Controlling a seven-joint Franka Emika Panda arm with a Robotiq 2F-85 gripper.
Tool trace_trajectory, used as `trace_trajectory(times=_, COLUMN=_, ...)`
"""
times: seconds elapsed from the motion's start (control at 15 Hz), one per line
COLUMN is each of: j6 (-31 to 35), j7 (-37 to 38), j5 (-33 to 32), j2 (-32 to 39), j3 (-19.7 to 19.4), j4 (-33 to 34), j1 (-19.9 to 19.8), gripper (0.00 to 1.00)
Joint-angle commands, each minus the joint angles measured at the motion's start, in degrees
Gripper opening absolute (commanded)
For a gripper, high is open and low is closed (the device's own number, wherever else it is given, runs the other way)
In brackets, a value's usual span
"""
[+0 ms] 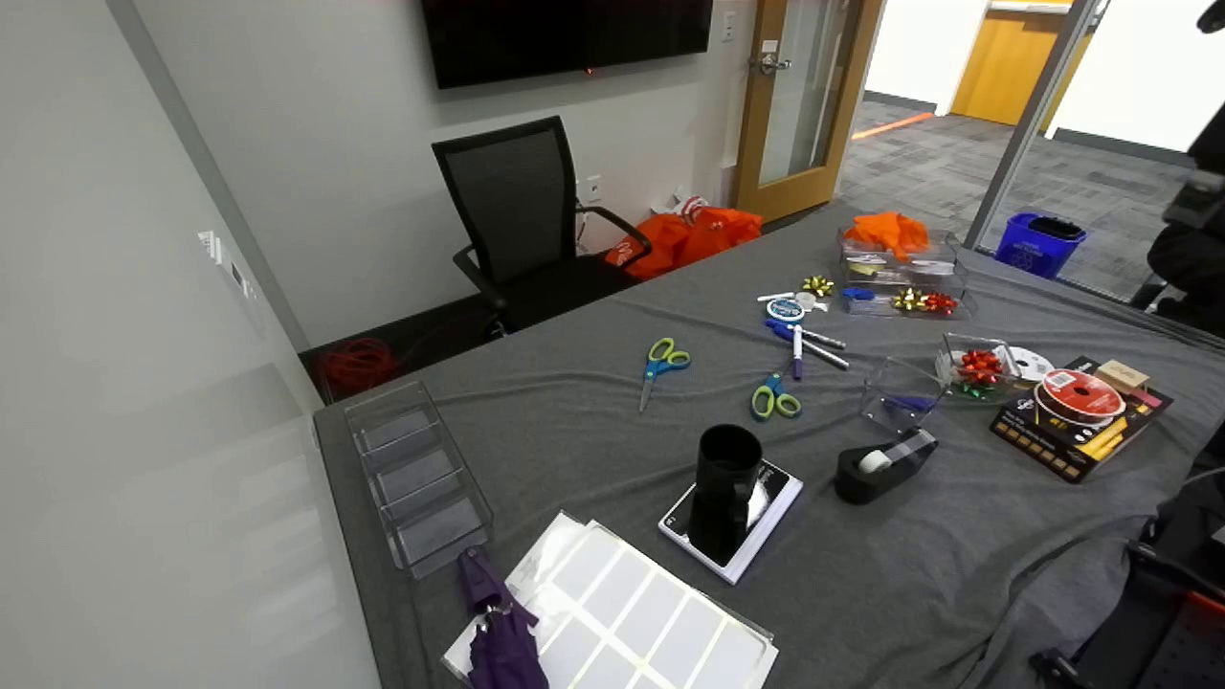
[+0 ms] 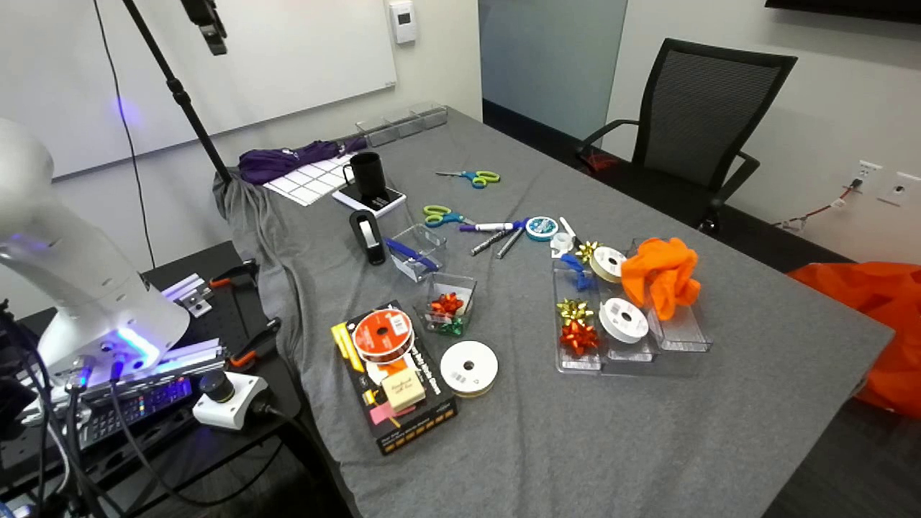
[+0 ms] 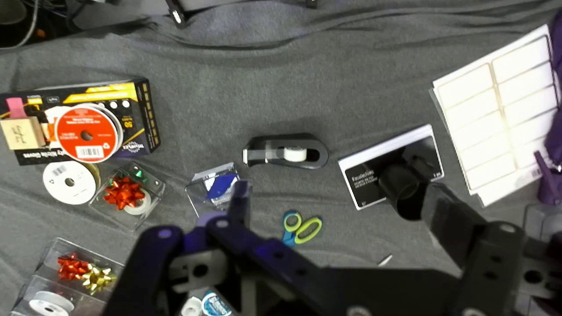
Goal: Put the gold ribbon in the container at the front.
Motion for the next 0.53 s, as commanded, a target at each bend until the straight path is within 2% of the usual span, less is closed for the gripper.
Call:
trace_trajectory(times=0.0, j6=7.7, j7=-1.8, j5=1.4, j2=10.0, j3=-2.9, j4=5.7, j1=-2.0, gripper=1.0)
trace_trajectory(times=0.2, j6=14.9, j7=-2.1, j5=0.3, j2=17.1, j3=-4.9, j4=9.4, j1=-3.0, gripper=1.0)
trace_trajectory(times=0.47, j6=19.3, j7=-2.1, j5=-1.5, j2=25.9, j3=-6.9, j4=15.8, j1=-5.0, gripper=1.0)
